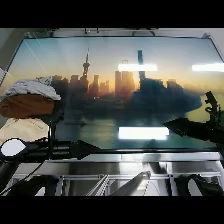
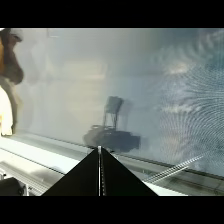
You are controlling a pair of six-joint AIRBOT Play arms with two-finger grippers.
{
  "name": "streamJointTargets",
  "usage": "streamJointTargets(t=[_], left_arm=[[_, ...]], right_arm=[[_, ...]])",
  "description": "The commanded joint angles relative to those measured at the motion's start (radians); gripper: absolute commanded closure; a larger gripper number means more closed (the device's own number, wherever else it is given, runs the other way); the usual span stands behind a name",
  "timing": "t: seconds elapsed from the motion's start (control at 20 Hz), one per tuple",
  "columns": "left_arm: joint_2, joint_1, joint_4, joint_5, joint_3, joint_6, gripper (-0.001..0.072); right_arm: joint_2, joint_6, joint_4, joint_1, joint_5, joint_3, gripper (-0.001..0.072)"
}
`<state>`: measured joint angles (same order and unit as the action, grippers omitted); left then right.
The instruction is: Fold the shirts.
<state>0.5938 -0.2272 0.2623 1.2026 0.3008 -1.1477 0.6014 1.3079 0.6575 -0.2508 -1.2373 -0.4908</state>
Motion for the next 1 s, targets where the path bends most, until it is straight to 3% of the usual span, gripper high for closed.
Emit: streamJointTargets(t=[0.0, 0.25, 0.4, 0.5, 0.55, 0.65, 0.75, 0.95], left_arm=[[-0.001, -0.001, 0.000, -0.002, -0.001, 0.002, 0.0690], [-0.001, 0.000, 0.006, -0.010, 0.004, 0.002, 0.0702], [0.000, 0.078, 0.129, -0.073, 0.109, -0.049, 0.0706], [0.000, 0.231, 0.292, -0.106, 0.235, -0.085, 0.0274], [0.013, 0.333, 0.376, -0.117, 0.303, -0.122, -0.0013], [0.091, 0.539, 0.500, -0.104, 0.432, -0.122, -0.0013], [0.233, 0.706, 0.539, -0.071, 0.562, -0.052, -0.0013], [0.639, 0.809, 0.600, -0.049, 0.879, -0.002, -0.0013]], right_arm=[[-0.001, 0.000, 0.000, 0.001, 0.000, 0.000, 0.0694], [-0.001, 0.000, 0.000, 0.001, 0.000, 0.000, 0.0694], [-0.001, 0.000, 0.000, 0.001, 0.000, 0.000, 0.0694], [-0.001, 0.000, 0.000, 0.001, 0.000, 0.000, 0.0694], [-0.001, 0.000, 0.000, 0.001, 0.000, 0.000, 0.0694], [-0.001, 0.000, 0.000, 0.001, 0.000, 0.000, 0.0694], [-0.001, 0.000, 0.000, 0.001, 0.000, 0.000, 0.0694], [-0.001, 0.000, -0.001, 0.001, 0.097, 0.000, 0.0694]])
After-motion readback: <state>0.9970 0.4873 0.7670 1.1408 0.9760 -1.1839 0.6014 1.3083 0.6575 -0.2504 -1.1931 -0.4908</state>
